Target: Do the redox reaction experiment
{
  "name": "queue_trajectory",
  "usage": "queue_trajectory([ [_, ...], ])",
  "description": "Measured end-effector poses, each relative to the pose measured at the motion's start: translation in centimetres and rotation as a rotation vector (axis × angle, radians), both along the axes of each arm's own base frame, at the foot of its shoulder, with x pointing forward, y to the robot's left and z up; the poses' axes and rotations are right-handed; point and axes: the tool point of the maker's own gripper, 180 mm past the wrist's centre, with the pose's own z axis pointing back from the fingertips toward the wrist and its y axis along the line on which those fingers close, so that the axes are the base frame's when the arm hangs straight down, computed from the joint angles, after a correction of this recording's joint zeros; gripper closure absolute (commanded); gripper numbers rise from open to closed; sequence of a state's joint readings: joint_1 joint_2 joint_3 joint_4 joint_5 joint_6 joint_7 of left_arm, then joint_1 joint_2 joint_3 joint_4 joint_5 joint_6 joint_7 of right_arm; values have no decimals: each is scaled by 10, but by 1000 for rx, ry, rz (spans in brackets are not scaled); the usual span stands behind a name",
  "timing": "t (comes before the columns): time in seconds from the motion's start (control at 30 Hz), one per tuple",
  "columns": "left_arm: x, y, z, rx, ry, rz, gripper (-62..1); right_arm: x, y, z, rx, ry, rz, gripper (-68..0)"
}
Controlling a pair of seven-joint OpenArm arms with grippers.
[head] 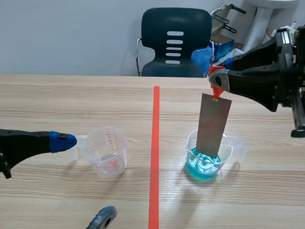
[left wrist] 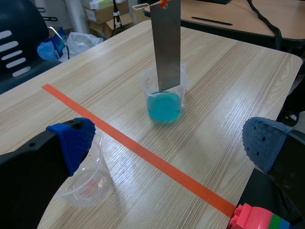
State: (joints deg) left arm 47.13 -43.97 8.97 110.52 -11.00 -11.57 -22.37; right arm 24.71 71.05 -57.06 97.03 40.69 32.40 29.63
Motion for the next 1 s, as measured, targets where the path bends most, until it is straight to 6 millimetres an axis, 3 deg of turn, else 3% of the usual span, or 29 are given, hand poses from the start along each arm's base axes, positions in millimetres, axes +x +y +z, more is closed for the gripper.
queue_trajectory([
  [0.23, 0, 0, 0, 0, 0, 0, -623, -1, 4, -5, -2, 8, 1, -8],
  [1.0, 0, 0, 1, -3, -2, 0, -623, 7, -14, -71, -72, 111, -95, -8],
])
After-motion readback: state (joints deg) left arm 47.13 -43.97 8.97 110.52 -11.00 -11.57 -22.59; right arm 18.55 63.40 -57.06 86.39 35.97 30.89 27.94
